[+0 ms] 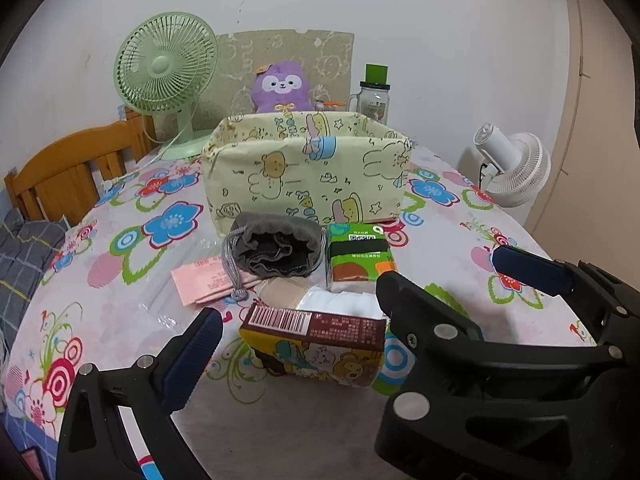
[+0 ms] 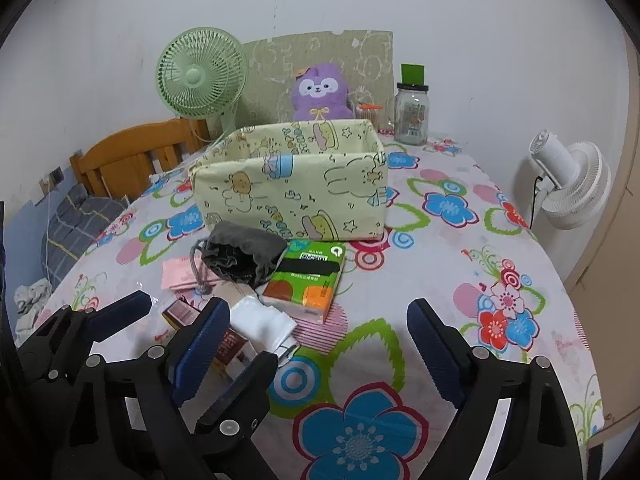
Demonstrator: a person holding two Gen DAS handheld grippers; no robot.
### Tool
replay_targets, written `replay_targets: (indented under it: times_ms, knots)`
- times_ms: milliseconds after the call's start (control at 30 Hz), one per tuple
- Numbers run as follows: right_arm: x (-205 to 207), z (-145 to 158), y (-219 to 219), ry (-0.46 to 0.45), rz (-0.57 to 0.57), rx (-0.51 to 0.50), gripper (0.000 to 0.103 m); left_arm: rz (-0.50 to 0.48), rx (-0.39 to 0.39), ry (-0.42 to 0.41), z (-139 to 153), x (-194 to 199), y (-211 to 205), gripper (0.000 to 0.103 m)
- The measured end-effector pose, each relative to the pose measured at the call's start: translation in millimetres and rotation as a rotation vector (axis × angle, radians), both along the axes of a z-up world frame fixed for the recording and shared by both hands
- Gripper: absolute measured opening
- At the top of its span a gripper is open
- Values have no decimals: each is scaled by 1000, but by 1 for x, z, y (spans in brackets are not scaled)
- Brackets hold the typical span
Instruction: Organize soft objects
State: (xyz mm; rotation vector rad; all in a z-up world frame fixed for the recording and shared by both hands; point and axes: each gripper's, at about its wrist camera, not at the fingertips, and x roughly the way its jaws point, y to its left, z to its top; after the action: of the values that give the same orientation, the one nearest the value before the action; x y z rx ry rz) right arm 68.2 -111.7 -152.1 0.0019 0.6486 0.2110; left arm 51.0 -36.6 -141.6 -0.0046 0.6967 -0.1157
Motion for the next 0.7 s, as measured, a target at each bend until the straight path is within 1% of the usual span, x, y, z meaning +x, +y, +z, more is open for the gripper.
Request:
replay_targets:
  times_ms: [100,200,233,333,367,533,700]
  knots:
    - [2,-5,0,10,-1,3,91,3,-4,3,-5,1,0,102]
    - [4,-10,-2,19,-7,6,91,3,-3,5,-8,3,-1,100]
    - [5,-11,-2,22,-9,3,91,3,1,6,-9,4,-2,97]
    - [7,-14,-2,28,-15,-7,91,25,27,26,-13,7,-4,81]
    - [8,-15,-2,31,-17,-9,91,26,34,33,-14,8,-4,79]
    - [9,-18,-2,37,-10,7,91,21,23,32,-16,7,-2,76]
    - [9,-19,3,41,6,10,91,22,22,30,-16,4,1,76]
